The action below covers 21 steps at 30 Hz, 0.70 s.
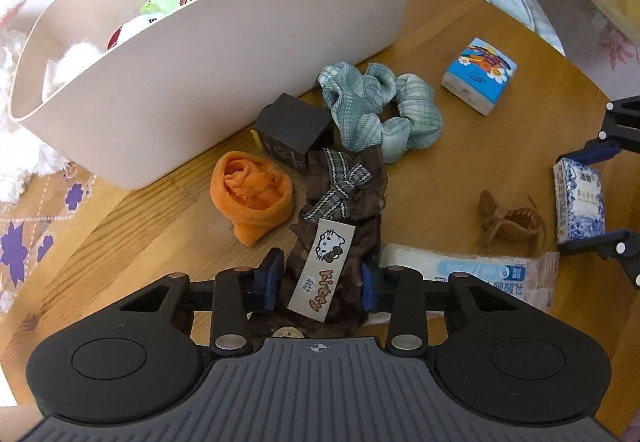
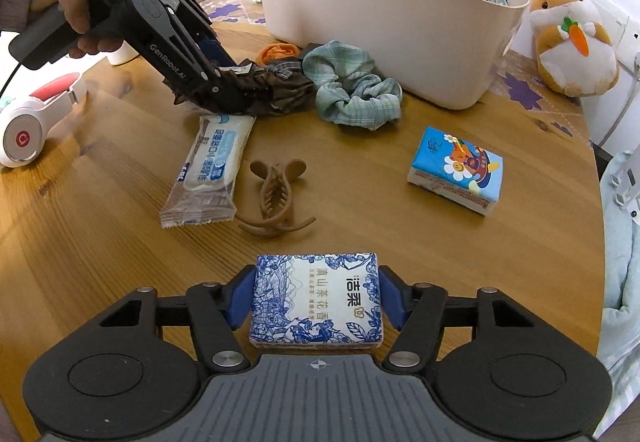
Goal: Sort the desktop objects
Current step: 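Grasp the brown Hello Kitty sock with the left tool while the right tool grasps the blue-white tissue pack, then carry the brown sock and tissue pack into the beige basket and release both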
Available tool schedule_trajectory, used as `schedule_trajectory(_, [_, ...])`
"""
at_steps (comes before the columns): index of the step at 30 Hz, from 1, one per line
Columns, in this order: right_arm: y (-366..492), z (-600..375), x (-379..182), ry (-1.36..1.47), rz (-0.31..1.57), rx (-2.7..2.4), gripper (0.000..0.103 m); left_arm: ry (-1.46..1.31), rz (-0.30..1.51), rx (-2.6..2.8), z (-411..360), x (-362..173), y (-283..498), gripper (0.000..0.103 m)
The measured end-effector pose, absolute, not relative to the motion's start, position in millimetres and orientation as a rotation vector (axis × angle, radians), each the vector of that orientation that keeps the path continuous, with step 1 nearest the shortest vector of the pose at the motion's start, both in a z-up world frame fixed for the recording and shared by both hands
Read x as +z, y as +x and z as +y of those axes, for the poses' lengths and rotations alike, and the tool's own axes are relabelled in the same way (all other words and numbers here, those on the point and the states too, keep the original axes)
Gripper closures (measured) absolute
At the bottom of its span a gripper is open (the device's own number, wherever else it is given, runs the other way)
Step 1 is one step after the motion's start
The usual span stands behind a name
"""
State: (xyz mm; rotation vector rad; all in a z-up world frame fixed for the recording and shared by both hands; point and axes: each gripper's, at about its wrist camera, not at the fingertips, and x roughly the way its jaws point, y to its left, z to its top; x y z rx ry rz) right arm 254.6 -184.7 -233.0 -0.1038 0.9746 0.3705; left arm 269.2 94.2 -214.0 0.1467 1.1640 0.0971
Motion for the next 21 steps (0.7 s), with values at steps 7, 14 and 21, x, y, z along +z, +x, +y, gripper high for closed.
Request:
schedule_trajectory(7, [254.7,-191.4,-223.9,-0.091,0.937,0.349,0.043,0.142,1.155,0.096,94.4,-206.3,258.9,0.067])
schedule_trajectory(14, [261.0,-200.4,-203.1,-0.086,0.876,0.321,0.043,0.14,1.126,0.092,96.8,-189.1,241.4,0.067])
schedule_trajectory(21, [267.7,-211.4,-184.5,-0.098,0.823,0.294,0.043,0.137,1.085,0.098,101.1,-167.3,224.8,0.067])
